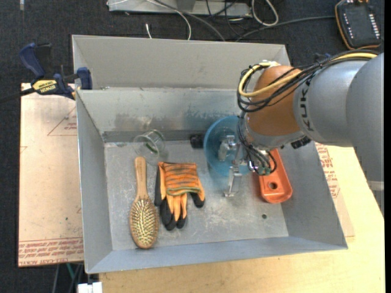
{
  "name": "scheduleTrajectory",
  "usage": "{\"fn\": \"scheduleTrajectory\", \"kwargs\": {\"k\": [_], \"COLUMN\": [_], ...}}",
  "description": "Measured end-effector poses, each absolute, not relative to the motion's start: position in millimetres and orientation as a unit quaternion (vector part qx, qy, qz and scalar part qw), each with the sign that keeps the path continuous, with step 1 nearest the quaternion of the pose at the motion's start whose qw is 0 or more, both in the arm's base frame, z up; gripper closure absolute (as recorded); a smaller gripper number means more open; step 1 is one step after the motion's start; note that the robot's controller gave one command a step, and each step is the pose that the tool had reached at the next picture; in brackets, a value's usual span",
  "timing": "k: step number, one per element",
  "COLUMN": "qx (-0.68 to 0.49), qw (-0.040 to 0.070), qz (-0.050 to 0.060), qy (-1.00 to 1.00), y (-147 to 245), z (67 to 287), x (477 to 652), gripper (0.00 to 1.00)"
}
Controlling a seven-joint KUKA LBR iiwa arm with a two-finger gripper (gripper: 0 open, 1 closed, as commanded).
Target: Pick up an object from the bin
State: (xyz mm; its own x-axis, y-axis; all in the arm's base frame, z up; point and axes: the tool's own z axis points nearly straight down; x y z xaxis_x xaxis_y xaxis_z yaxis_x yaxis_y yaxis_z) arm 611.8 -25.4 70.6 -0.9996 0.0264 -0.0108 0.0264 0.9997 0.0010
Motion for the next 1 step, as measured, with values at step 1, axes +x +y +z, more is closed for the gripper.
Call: {"fn": "scheduleTrajectory", "kwargs": {"k": [1], "qx": [0.014], "qw": [0.003], "qz": [0.001], "qy": [1.000], "y": [-29.3], "z": [71.4], "x": [606.4], "gripper": [0.00]}}
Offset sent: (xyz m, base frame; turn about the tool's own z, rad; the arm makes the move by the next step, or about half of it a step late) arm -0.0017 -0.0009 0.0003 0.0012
